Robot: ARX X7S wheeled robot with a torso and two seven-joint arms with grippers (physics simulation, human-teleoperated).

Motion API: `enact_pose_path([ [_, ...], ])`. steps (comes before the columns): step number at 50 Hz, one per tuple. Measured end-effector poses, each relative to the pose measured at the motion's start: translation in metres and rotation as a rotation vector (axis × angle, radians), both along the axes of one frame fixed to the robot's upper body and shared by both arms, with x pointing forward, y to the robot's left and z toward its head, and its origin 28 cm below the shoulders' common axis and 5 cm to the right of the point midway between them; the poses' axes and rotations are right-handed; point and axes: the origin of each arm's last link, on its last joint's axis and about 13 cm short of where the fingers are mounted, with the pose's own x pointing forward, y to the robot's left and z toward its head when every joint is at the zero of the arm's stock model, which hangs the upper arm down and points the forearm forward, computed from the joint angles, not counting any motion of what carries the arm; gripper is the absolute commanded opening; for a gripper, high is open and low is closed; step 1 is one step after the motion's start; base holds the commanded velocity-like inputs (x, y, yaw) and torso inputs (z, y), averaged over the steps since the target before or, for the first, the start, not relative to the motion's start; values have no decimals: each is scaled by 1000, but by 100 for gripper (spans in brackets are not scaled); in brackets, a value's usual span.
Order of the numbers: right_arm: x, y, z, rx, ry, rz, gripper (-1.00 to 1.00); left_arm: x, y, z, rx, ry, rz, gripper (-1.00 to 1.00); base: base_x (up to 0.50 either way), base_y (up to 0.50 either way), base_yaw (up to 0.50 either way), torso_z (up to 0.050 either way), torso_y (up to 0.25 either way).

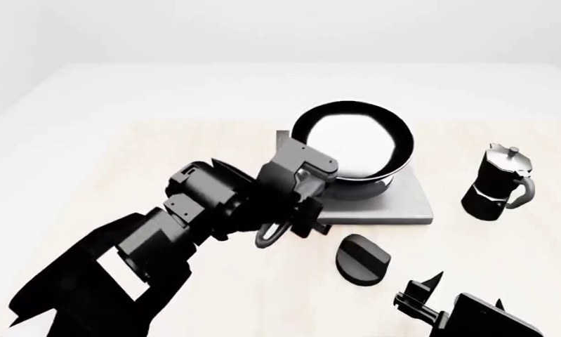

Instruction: Turn on the stove and put the frying pan on it.

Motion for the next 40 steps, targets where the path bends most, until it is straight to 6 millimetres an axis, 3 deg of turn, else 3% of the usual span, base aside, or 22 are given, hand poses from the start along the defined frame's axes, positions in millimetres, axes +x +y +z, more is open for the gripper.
enact_pose_path([
  [40,0,0,0,-1,-1,3,100,0,2,-26,24,12,17,-100,0,0,0,1,2],
])
